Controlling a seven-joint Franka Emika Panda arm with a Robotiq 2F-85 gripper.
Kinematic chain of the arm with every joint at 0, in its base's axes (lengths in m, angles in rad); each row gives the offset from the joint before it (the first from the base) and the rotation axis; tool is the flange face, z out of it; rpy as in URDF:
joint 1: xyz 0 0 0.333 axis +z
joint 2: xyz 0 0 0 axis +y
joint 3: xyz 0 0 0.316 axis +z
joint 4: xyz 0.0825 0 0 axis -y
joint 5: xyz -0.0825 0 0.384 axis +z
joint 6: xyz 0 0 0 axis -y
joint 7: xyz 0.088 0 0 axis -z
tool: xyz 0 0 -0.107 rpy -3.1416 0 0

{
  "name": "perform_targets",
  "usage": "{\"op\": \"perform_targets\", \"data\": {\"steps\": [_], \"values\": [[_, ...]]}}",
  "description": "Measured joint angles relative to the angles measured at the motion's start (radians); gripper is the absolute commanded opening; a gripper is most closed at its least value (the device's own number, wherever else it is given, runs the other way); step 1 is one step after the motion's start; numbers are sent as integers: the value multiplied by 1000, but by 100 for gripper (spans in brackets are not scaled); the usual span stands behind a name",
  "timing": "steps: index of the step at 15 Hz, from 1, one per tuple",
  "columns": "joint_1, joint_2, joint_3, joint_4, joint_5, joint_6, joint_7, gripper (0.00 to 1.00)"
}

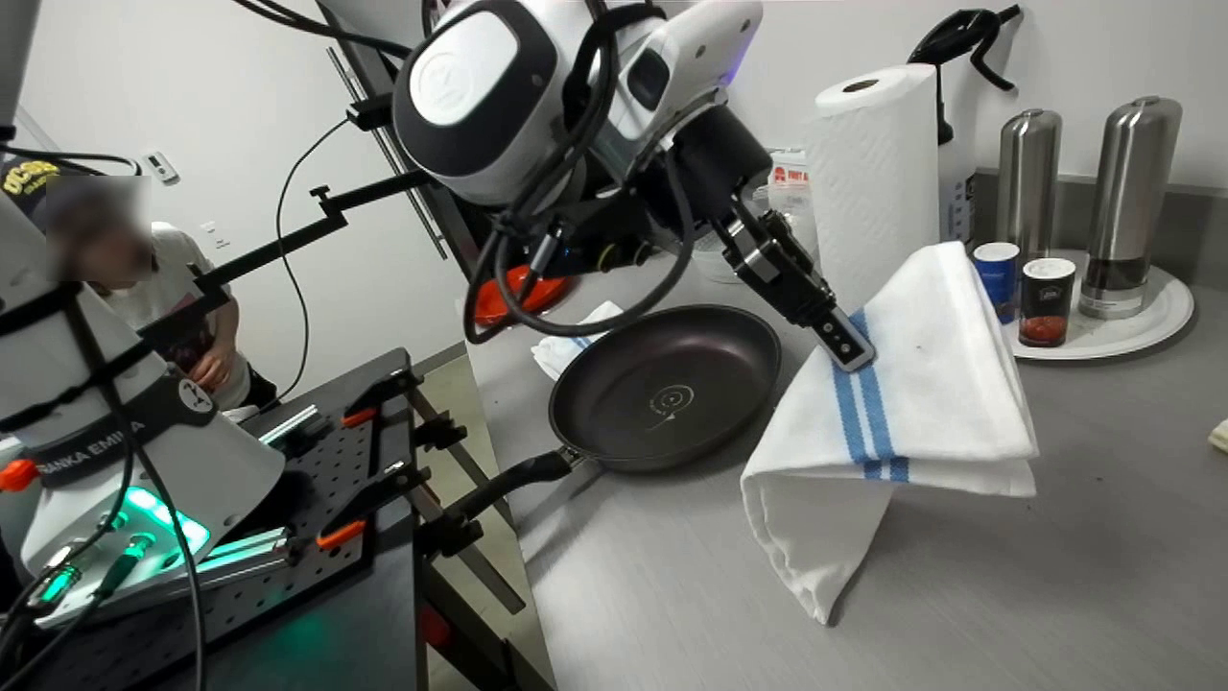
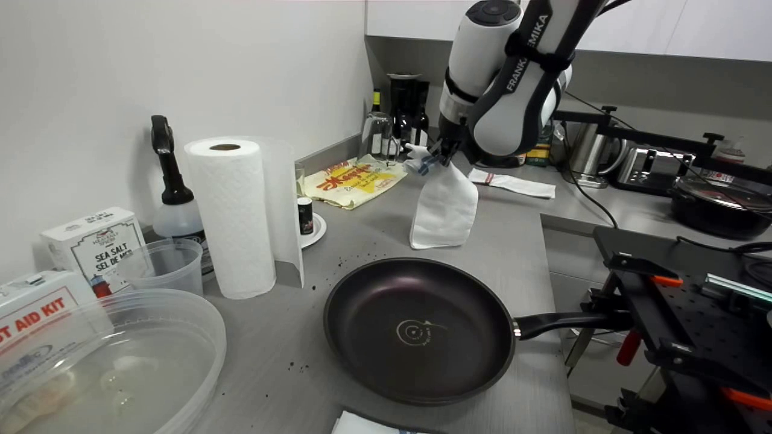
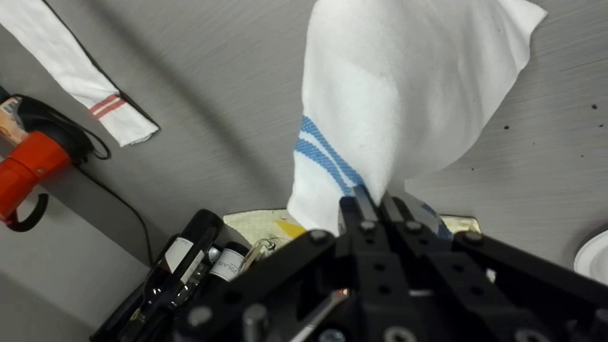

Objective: Pick up the cloth from the counter and wipe the pan

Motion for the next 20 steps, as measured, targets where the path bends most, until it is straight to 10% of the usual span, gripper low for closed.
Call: {"op": "perform_targets", "data": {"steps": [20], "values": [[-159,113,146,157,80,1,3,1]]}}
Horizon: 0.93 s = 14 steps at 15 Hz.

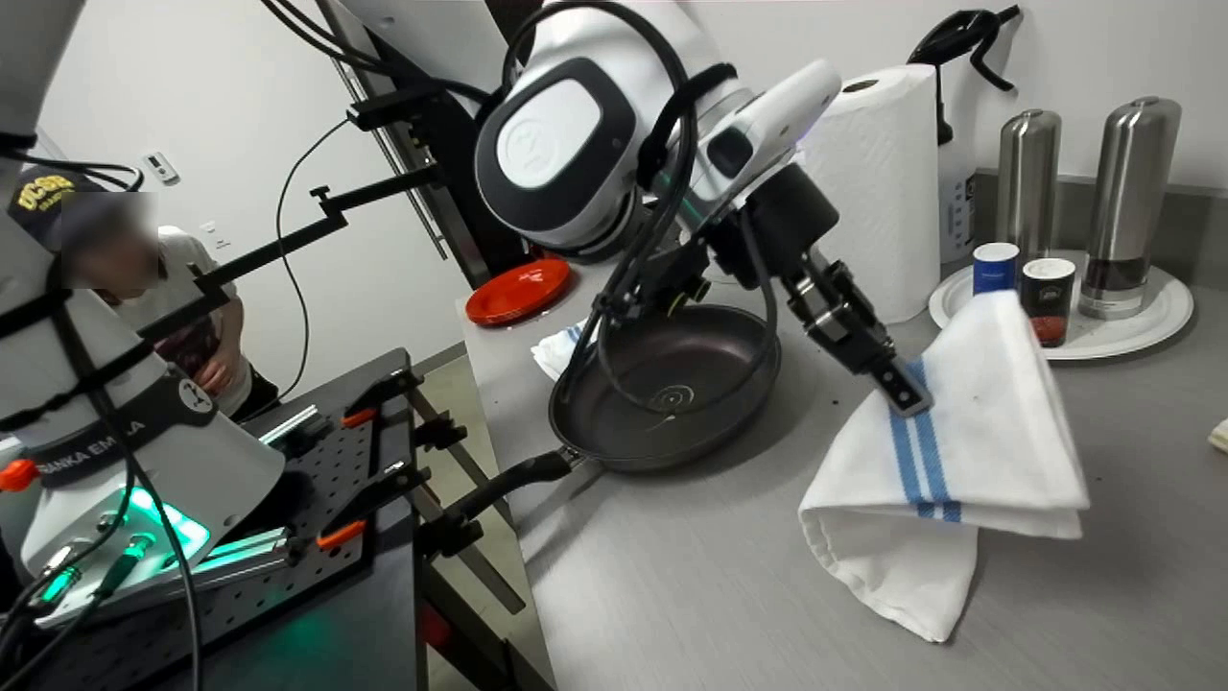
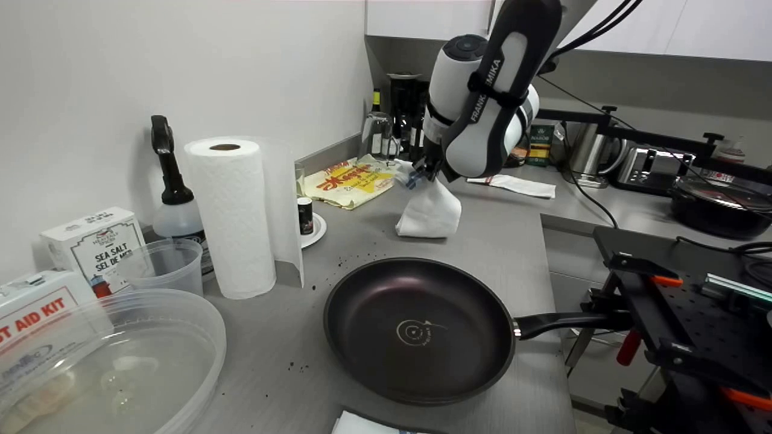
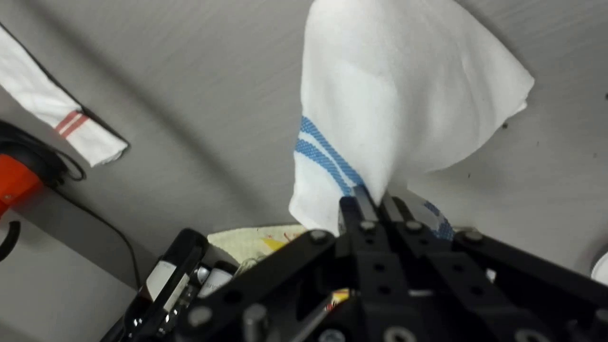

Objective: Pick up the cloth from the counter and wipe the pan

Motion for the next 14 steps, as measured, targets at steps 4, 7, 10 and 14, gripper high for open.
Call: {"op": "perform_targets", "data": {"steps": [4,7,10,14], "values": [[-59,1,110,-38,14,-1,2,1],[-125,3,191,-45,15,-4,2,1],[-181,3,248,-45,15,-5,1,29],[-231,-5,293,-45,15,-16,-7,58]]}}
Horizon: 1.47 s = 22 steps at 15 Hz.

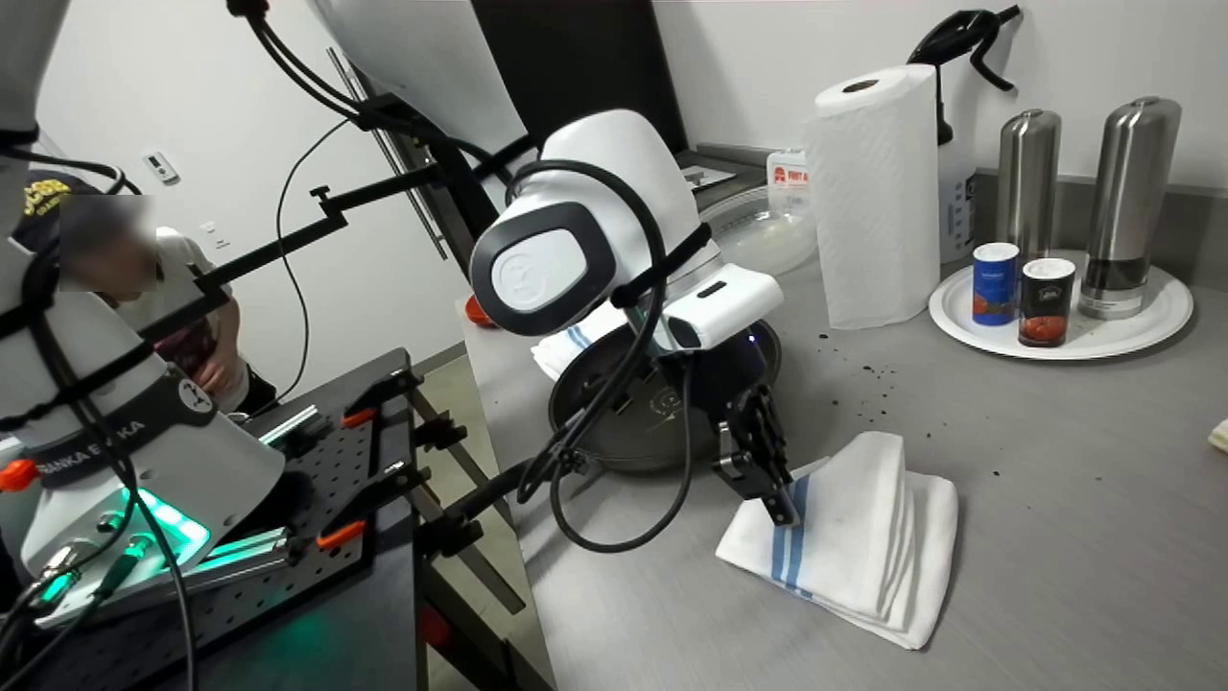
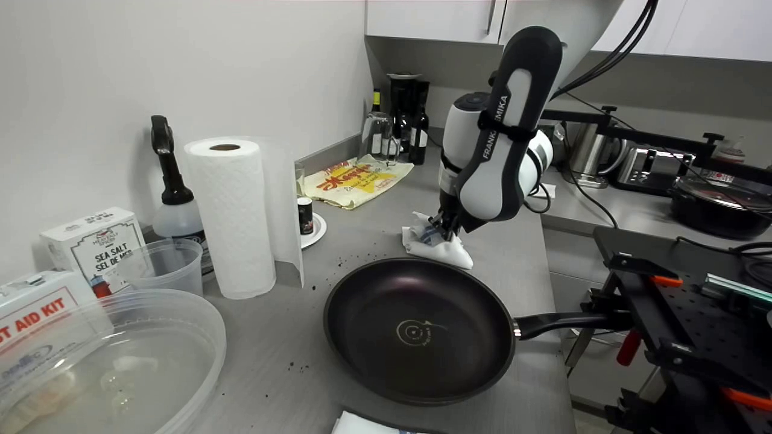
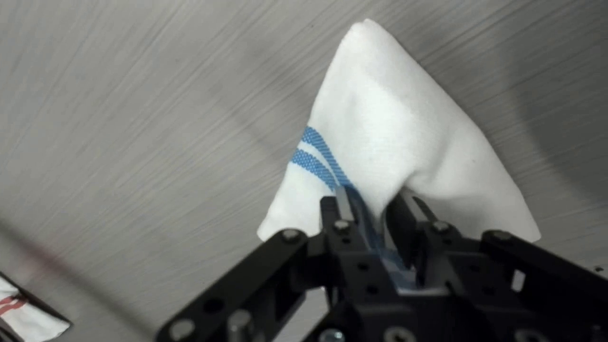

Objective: Pick up the cloth from the counter and wipe the pan

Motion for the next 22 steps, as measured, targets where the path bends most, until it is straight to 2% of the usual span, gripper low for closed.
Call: {"op": "perform_targets", "data": {"steps": [2,6,12,16,18,22], "values": [[-33,-27,34,-1,-3,-32,-19,73],[-134,-186,140,-29,-15,-221,-113,99],[-309,-522,276,-82,-15,-654,-255,100],[-358,-739,293,-112,-24,-932,-362,100],[-357,-840,297,-161,-69,-1003,-411,100],[-345,-1051,328,-330,-180,-1034,-485,100]]}}
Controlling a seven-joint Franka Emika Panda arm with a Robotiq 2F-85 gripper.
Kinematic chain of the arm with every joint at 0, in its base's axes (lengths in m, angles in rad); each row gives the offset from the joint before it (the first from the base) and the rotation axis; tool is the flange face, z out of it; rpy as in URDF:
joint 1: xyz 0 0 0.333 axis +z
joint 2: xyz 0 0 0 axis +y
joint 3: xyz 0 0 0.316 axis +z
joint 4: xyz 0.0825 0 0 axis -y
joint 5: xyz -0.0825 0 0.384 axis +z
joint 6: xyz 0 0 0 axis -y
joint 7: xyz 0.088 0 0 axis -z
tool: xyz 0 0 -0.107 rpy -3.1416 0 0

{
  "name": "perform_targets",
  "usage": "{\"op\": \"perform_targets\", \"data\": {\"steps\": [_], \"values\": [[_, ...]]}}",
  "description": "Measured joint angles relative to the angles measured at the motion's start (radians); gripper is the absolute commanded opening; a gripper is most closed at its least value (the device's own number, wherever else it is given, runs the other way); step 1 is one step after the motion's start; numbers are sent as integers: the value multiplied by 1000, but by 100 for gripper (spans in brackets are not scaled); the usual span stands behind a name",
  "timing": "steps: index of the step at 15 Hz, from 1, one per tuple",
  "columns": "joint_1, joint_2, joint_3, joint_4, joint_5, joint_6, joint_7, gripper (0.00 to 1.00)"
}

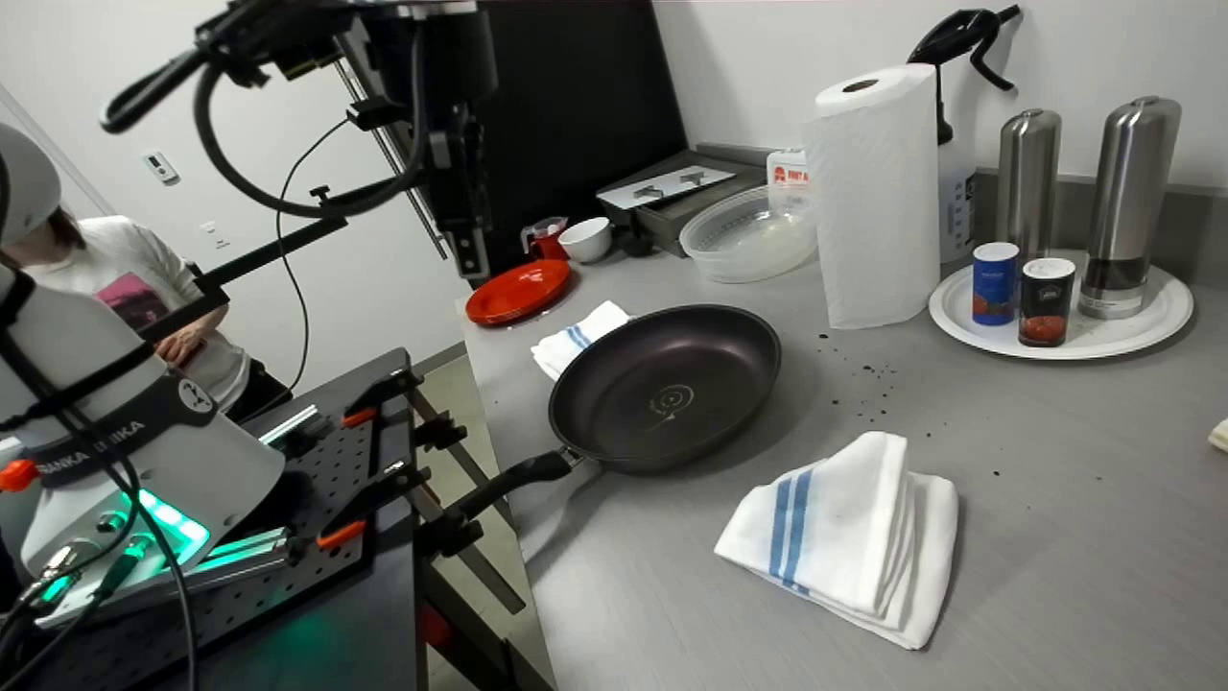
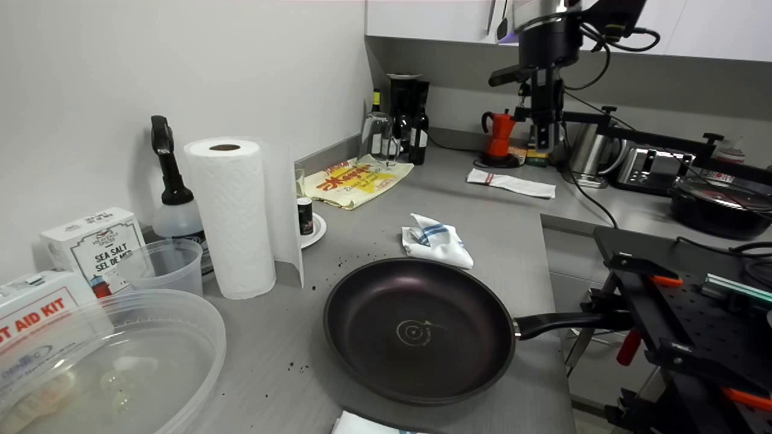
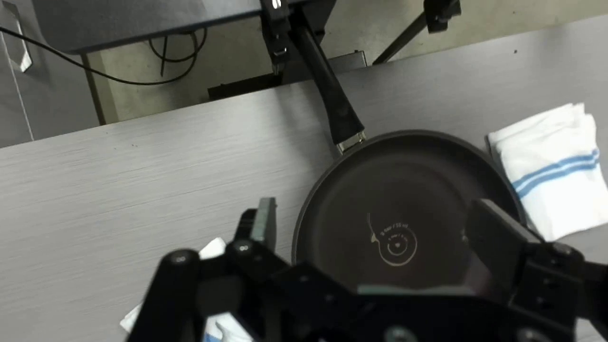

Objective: Pick up the cloth from the counter and wipe the pan

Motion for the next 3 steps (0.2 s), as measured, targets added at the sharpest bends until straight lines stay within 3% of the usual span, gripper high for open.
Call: {"op": "perform_targets", "data": {"steps": [3], "values": [[19,-161,19,-129,-9,-34,-71,100]]}}
